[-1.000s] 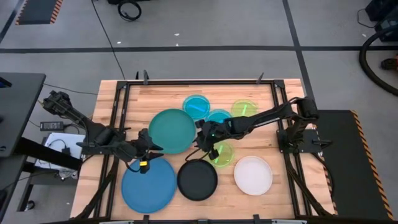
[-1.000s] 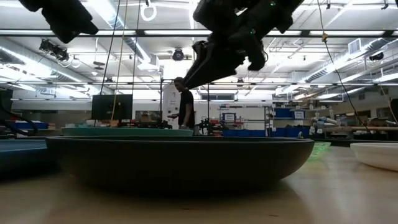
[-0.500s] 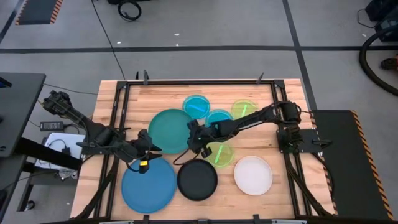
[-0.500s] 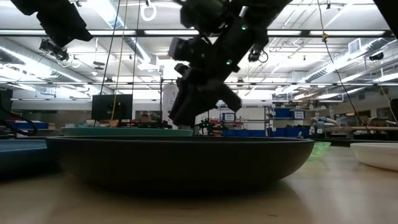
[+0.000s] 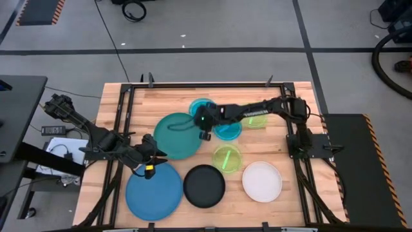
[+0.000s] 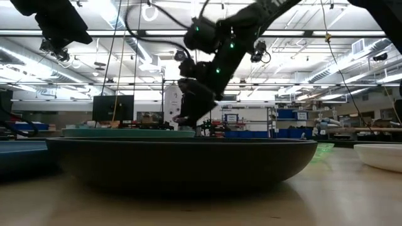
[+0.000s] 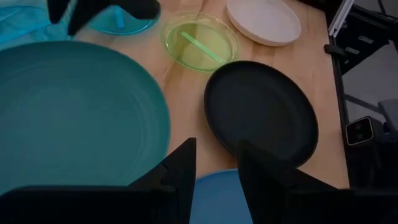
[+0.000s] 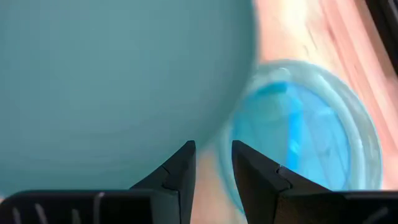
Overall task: Stack plastic plates
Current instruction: Stack the green plate on top of the blue plate
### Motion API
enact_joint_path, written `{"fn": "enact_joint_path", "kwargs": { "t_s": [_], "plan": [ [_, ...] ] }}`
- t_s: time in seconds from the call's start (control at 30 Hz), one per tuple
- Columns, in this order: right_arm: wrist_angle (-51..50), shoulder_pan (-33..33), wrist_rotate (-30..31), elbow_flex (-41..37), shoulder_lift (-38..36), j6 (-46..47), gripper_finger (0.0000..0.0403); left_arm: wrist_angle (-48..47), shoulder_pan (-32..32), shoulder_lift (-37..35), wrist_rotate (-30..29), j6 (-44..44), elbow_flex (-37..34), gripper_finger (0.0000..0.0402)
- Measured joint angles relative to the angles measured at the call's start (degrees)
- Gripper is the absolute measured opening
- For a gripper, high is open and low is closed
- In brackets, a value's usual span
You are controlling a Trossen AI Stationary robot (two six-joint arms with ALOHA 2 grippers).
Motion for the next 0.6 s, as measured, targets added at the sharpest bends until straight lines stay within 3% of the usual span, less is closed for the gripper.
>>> {"fn": "enact_joint_path", "kwargs": {
  "t_s": [0.6],
  "plan": [
    [5.7, -3.1, -6.0, -0.4, 5.0, 6.2, 0.0113, -4.7, 0.4, 0.0, 0.4, -2.8, 0.0, 0.0121]
  ]
}}
